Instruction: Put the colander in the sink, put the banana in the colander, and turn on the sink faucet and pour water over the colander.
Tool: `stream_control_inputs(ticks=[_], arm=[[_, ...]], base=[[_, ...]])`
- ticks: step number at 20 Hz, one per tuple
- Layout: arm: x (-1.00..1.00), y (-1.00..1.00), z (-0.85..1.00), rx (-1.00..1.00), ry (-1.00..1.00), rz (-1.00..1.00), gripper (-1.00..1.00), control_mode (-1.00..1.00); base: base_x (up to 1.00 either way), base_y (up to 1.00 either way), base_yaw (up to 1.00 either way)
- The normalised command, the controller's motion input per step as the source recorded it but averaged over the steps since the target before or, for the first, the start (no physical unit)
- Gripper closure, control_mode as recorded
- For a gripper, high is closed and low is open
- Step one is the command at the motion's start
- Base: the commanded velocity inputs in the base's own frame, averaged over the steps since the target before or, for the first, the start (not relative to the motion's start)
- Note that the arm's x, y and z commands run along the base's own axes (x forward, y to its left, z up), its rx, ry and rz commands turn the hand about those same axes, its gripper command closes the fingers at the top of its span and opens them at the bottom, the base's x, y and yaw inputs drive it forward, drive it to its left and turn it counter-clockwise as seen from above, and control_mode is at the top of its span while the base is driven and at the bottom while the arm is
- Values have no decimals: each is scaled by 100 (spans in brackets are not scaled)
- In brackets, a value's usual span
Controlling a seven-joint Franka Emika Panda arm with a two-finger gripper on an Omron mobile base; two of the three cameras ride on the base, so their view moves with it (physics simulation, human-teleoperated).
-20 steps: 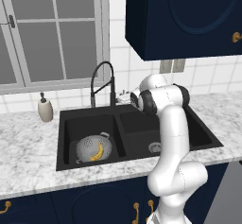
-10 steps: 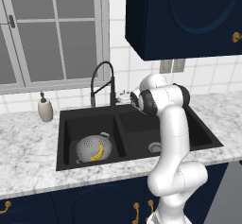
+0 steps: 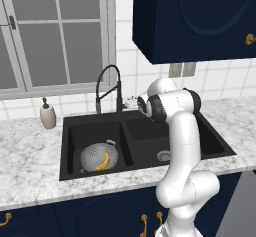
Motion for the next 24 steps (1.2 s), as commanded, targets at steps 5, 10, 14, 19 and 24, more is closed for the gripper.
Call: stream_control_inputs(ticks=[5, 10, 14, 19, 24], arm=[[-18, -100, 0, 1, 2, 0, 100, -100], [-21, -100, 0, 2, 3, 0, 100, -100], [-19, -100, 0, 1, 6, 0, 100, -100], [-16, -100, 0, 0, 10, 0, 100, -100], [-19, -100, 0, 0, 9, 0, 100, -100]], base=[[0, 0, 0], [0, 0, 0], [0, 0, 0], [0, 0, 0], [0, 0, 0]])
